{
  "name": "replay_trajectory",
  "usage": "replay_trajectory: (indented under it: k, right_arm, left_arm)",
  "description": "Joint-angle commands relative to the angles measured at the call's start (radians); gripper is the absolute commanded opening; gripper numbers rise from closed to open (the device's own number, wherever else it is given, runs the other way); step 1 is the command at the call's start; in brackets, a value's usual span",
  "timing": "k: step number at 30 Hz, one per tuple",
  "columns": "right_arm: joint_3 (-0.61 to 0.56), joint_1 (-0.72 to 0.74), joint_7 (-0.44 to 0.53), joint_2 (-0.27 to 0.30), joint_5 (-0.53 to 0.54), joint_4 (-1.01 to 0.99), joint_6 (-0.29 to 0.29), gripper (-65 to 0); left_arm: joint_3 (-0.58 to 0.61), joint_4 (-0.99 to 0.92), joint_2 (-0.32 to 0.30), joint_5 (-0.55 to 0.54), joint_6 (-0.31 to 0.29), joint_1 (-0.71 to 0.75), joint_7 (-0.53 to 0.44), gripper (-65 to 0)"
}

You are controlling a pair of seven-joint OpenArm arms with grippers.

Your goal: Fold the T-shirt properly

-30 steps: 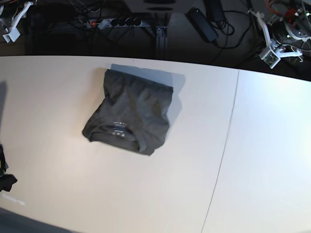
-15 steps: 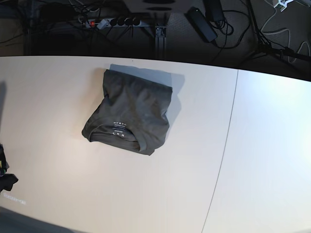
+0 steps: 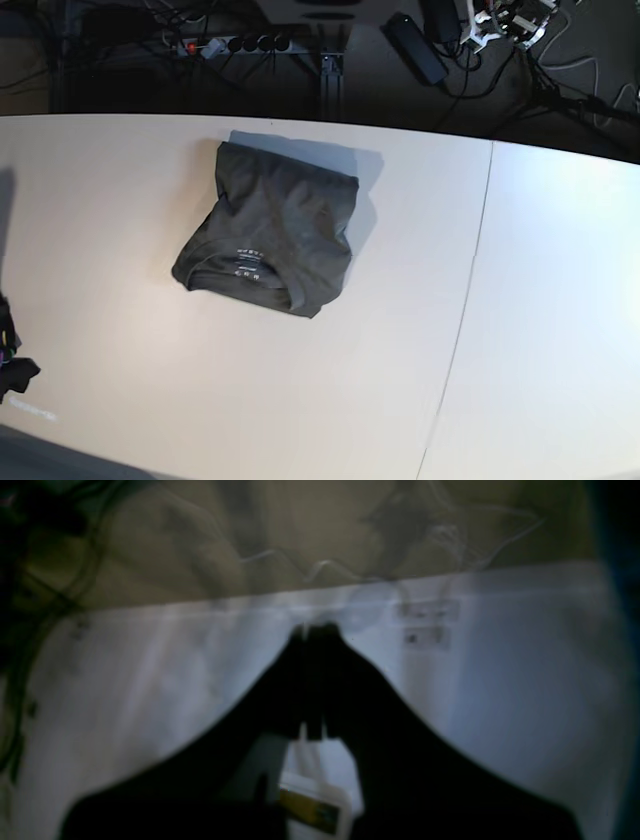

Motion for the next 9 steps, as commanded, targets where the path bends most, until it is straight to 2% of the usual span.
replay_trajectory:
  k: [1, 6, 9]
  right_arm:
    - [-0.014, 0.024, -0.005, -0.018, -0.019, -0.020, -0.048, -65.0]
    - [-0.047, 0.218, 0.126, -0.140, -0.179, -0.123, -0.048, -65.0]
    - [-0.047, 0.321, 0.146, -0.188, -0.214, -0.145, -0.047, -65.0]
  left_arm:
    - [0.021, -0.042, 0.020, 0.000, 0.004, -0.036, -0.003, -63.7]
    - [0.055, -0.204, 0.178, -0.002, 0.005, -0.157, -0.055, -63.7]
    - [0.051, -0.234, 0.240, 0.002, 0.061, -0.178, -0.107, -63.7]
